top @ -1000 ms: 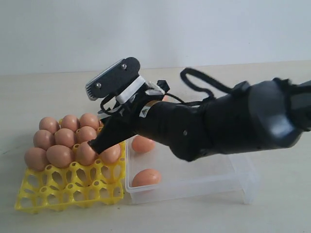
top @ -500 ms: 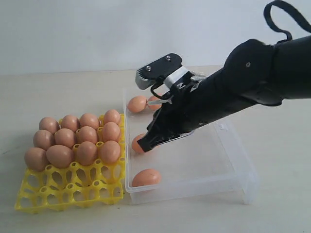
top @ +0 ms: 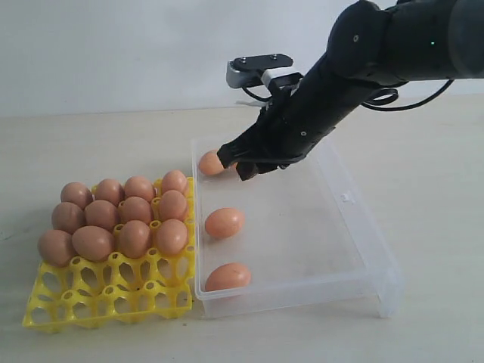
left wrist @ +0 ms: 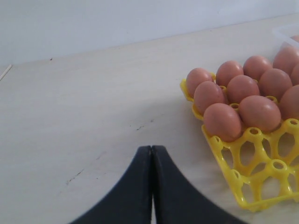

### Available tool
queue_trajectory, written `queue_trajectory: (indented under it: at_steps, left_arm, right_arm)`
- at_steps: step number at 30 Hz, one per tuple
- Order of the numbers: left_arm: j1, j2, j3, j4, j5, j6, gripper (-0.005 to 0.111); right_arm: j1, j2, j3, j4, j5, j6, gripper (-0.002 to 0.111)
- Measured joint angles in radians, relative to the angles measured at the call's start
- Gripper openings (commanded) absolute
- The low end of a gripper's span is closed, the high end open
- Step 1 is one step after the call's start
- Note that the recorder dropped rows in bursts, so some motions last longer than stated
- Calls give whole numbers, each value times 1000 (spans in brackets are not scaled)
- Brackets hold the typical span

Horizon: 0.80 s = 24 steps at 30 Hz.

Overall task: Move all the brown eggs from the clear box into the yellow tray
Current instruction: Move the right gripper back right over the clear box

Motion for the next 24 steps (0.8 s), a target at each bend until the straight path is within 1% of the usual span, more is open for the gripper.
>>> queue_trajectory:
  at_steps: [2, 6, 13, 14, 18, 24]
  left_arm:
    - [0, 0, 0, 0, 0, 0, 0]
    - [0, 0, 0, 0, 0, 0, 0]
    - [0, 0, 0, 0, 0, 0, 0]
    - [0, 0, 0, 0, 0, 0, 0]
    - [0, 0, 0, 0, 0, 0, 0]
    - [0, 0, 0, 0, 0, 0, 0]
  right_arm:
    - [0, 32, -24, -5, -2, 11, 50]
    - [0, 97, -73, -31, -6, 34, 50]
    - [-2, 199, -178, -169, -6, 192, 50]
    - [-2, 206, -194, -171, -6, 203, 51]
    - [-2, 232, -246, -180, -13, 267, 62]
    - [-2, 238, -289, -185, -78, 345, 62]
